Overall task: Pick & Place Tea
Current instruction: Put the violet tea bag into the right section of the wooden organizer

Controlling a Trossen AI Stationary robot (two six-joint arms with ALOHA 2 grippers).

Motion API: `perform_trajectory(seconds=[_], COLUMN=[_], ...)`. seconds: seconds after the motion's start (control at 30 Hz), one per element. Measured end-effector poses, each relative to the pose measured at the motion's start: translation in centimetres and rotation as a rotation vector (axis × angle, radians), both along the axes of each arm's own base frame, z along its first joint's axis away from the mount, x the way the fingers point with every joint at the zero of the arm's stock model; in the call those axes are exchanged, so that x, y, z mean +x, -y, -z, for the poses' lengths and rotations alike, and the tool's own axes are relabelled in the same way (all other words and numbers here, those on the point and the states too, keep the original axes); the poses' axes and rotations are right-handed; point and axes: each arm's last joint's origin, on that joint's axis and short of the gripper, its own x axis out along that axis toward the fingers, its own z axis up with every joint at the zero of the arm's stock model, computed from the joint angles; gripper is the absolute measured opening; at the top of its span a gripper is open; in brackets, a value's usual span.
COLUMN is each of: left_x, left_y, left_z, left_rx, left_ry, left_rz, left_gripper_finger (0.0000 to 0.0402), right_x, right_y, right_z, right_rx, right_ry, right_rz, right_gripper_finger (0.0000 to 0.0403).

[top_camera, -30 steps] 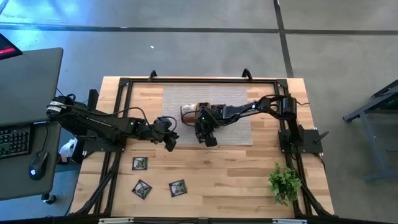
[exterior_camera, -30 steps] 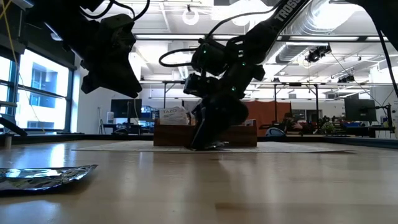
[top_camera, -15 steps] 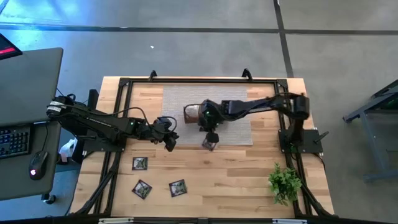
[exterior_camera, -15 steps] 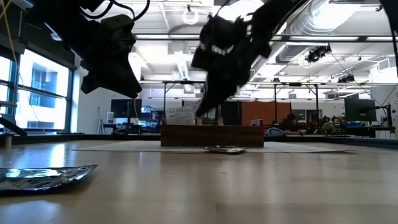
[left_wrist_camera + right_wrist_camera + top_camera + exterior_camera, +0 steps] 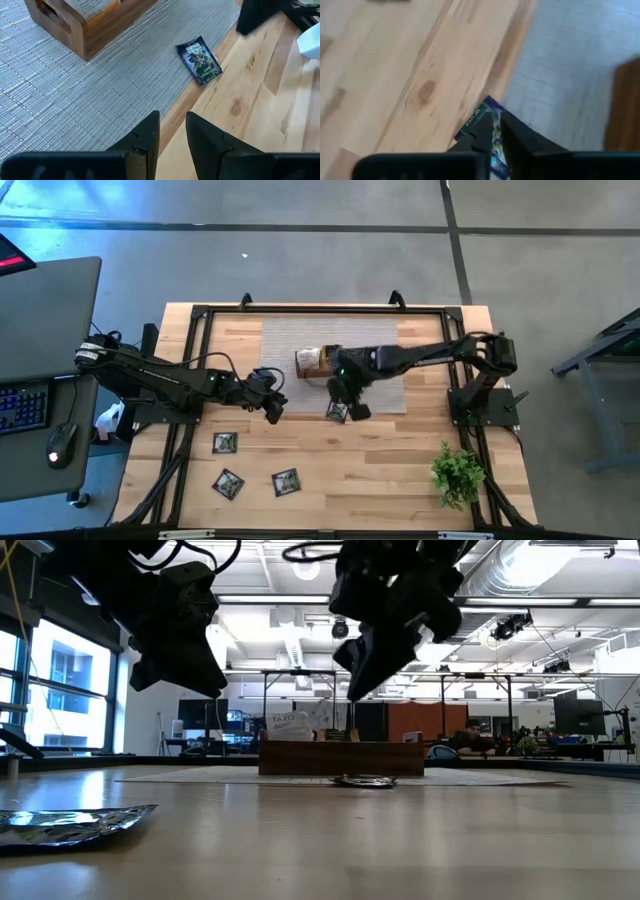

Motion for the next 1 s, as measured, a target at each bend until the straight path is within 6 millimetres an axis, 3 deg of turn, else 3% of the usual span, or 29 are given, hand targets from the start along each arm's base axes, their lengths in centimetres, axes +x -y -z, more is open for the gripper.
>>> perform_trajectory(seconds=[0.3,0.47,0.6,0.8,1.0], left_x=[0.0,0.0,0.0,0.0,0.0], left_y=[0.0,0.0,0.0,0.0,0.0], left_z=[0.0,0.0,0.0,0.0,0.0], left_rx=[0.0,0.001,0.001,0.002,0.003], left_ry=[0.002,0.002,0.001,0.001,0.0], left_rz=[-0.001,-0.001,-0.001,-0.002,-0.003], left_gripper_finger=[0.0094,0.0094,0.0094,0.0094,0.0094], right_x=[2.3,2.8,2.7,2.7,3.0], right_y=[-3.9,-3.9,-3.1,-1.5,-0.3], right_z=[5.0,6.7,7.5,8.7,10.5], right_rx=[-0.181,-0.211,-0.206,-0.104,-0.071], right_ry=[-0.001,-0.016,-0.06,-0.105,-0.132], right_rz=[-0.187,-0.22,-0.215,-0.154,-0.128], right_gripper_finger=[0.0148,0.0207,0.0232,0.0217,0.012])
